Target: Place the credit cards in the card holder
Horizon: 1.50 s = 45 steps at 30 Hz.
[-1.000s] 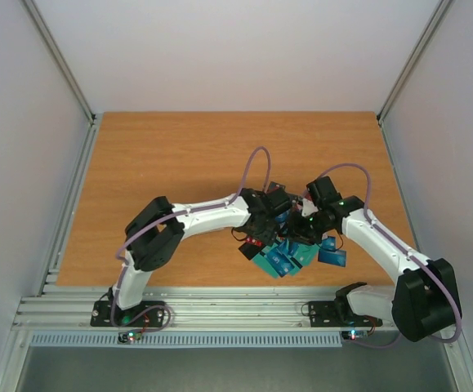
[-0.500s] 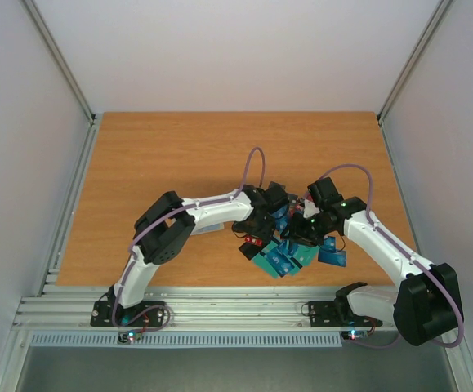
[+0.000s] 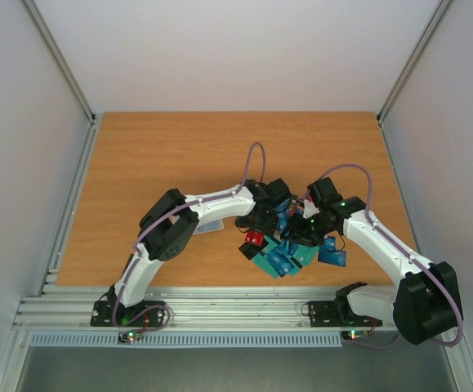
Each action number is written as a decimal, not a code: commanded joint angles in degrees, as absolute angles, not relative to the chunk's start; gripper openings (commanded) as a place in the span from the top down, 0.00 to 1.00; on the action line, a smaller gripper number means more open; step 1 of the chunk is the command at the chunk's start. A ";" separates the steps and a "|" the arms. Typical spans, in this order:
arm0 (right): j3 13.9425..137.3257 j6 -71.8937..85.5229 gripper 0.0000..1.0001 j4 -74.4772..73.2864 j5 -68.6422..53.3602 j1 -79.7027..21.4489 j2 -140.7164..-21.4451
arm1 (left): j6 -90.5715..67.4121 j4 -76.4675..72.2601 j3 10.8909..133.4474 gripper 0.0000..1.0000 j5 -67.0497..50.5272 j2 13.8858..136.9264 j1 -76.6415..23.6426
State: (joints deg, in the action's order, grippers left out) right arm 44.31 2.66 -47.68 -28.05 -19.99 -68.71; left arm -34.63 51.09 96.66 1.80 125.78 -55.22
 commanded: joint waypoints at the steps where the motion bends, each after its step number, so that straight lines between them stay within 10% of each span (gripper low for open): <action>1: 45.06 1.66 0.62 -48.69 -27.69 -20.21 -69.07 | -36.37 52.42 97.44 0.25 3.22 128.40 -54.94; 19: 45.12 2.07 0.62 -48.21 -27.87 -20.25 -69.81 | -37.62 49.32 91.66 0.47 2.61 128.85 -54.67; 45: 44.58 5.53 0.62 -47.32 -30.00 -20.22 -69.60 | -32.52 34.05 80.40 0.47 -10.30 110.46 -53.52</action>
